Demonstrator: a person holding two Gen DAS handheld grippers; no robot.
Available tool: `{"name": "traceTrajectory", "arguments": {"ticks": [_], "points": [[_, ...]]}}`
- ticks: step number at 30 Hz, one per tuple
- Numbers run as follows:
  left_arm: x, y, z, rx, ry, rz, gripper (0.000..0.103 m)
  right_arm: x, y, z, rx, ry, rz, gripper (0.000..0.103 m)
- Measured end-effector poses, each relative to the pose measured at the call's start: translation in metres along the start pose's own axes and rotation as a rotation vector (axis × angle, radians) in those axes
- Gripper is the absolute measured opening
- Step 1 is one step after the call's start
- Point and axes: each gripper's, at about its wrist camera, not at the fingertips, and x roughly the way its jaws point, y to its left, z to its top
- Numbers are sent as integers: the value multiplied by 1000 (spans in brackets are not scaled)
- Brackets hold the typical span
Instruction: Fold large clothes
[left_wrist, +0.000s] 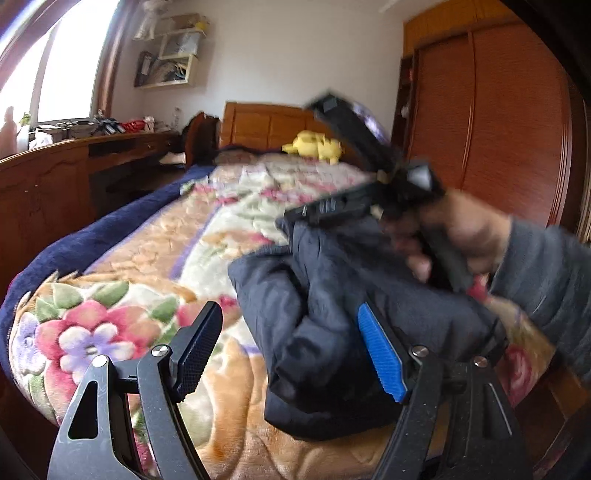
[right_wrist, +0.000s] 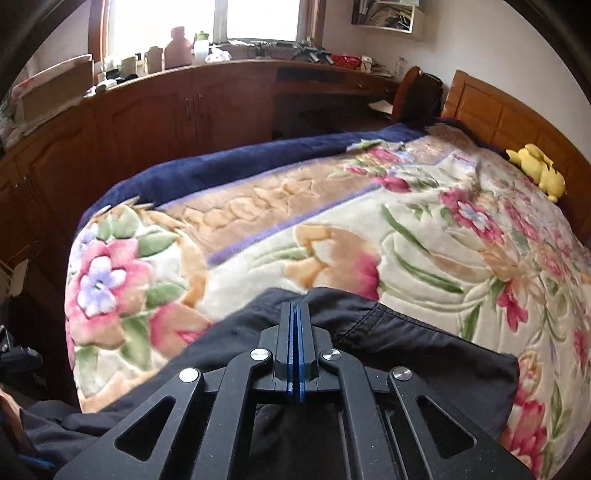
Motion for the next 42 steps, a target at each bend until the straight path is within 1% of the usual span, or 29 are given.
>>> {"name": "traceTrajectory", "arguments": {"ticks": [2, 3, 4, 5, 6, 7, 9, 12, 15, 20, 22, 23, 25, 27, 29, 33, 36, 41, 42], "points": [[10, 2, -6, -3, 47, 0, 77, -5, -7, 1, 44, 7, -22, 1], [14, 3, -9, -12, 74, -9, 77, -10, -10, 2, 63, 2, -26, 3], [15, 4, -10, -12, 83, -12, 77, -14, -12, 2, 74, -2, -23, 14], [15, 4, -12, -11, 87, -11, 77, -19, -12, 2, 80, -5, -33, 23], [15, 5, -13, -12, 89, -10, 77, -27, -13, 2, 81, -8, -48, 42], [14, 5, -14, -17, 92, -10, 77, -34, -15, 0, 79, -15, -63, 58], [17, 5, -16, -21, 99, -11, 77, -47, -16, -7, 76, -26, -98, 67], [19, 3, -18, -18, 107, -3, 77, -57, -26, -24, 92, -18, -143, 71], [21, 3, -20, -17, 119, 0, 77, -62, -38, -43, 121, 2, -195, 72], [33, 7, -27, -52, 173, -23, 77, -59, -61, -73, 178, 49, -270, 73], [35, 8, -28, -70, 186, -32, 77, -53, -70, -78, 213, 73, -295, 75], [35, 8, -29, -75, 190, -33, 77, -47, -74, -80, 235, 86, -293, 76], [31, 7, -31, -83, 196, -30, 77, -36, -81, -85, 287, 102, -260, 83], [27, 5, -34, -96, 201, -25, 77, -31, -83, -90, 335, 97, -225, 85], [23, 4, -36, -114, 203, -19, 77, -28, -82, -91, 360, 88, -203, 86], [17, 3, -44, -155, 205, -26, 77, -20, -78, -89, 375, 93, -154, 87], [15, 3, -47, -185, 213, -34, 77, -16, -77, -89, 377, 96, -138, 88], [19, 9, -51, -243, 236, -86, 77, -5, -82, -91, 374, 115, -106, 88], [19, 8, -51, -245, 236, -92, 74, -1, -81, -91, 373, 121, -97, 88]]}}
